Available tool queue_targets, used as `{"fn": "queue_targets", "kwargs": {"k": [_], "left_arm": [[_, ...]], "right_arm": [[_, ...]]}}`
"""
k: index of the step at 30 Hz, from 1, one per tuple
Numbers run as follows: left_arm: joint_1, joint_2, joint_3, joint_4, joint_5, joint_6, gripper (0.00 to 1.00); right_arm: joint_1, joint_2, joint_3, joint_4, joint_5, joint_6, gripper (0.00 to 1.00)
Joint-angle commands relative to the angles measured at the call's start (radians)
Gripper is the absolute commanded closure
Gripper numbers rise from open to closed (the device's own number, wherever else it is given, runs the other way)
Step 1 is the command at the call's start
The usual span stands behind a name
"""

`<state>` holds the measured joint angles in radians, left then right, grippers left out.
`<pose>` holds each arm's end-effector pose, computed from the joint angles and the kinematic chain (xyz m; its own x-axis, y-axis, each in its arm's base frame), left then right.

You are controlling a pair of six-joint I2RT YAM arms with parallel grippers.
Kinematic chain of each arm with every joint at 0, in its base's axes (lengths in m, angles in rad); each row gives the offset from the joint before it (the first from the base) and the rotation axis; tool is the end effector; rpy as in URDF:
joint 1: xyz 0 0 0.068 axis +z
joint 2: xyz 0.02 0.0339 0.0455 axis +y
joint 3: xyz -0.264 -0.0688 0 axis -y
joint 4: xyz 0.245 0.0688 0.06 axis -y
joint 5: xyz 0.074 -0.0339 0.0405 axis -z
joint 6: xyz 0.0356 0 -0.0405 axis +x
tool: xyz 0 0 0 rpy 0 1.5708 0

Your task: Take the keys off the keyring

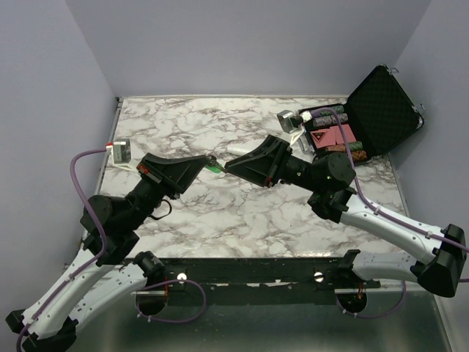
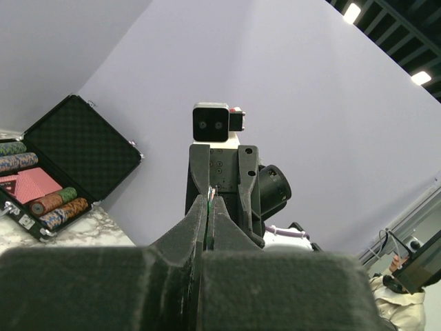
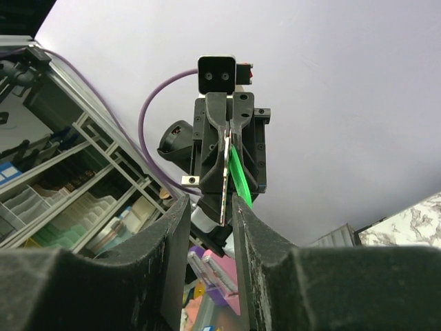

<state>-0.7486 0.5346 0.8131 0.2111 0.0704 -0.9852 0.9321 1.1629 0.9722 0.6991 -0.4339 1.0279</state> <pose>0.0778 -0.0757 0.4245 -0.4133 -0.7507 -0.5153 0.6875 0.1138 -0.7172 0.1430 0.2177 0.4201 -0.6613 0.4126 -0.6265 -0.7379 -0.2075 0.6422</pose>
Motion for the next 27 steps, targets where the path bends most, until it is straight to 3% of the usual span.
{"fn": "queue_targets", "kwargs": {"k": [1,12,23,27], "left_arm": [[-0.012,0.013,-0.019,0.085,-0.015,-0.001,1.0],[-0.044,0.041,-0.022,0.122,-0.014,0.032,1.0],[-0.156,0.068,0.027,0.071,-0.109,0.152,1.0],[-0.201,0.073,0.04,0.059,-0.149,0.189,1.0]], "right_arm": [[0.001,0.014,-0.015,0.073,-0.012,0.024,0.62],[0.004,0.029,-0.007,0.089,-0.02,0.032,0.64],[0.005,0.044,0.002,0.089,-0.019,0.029,0.67],[0.005,0.041,0.003,0.083,-0.012,0.021,0.75]]}}
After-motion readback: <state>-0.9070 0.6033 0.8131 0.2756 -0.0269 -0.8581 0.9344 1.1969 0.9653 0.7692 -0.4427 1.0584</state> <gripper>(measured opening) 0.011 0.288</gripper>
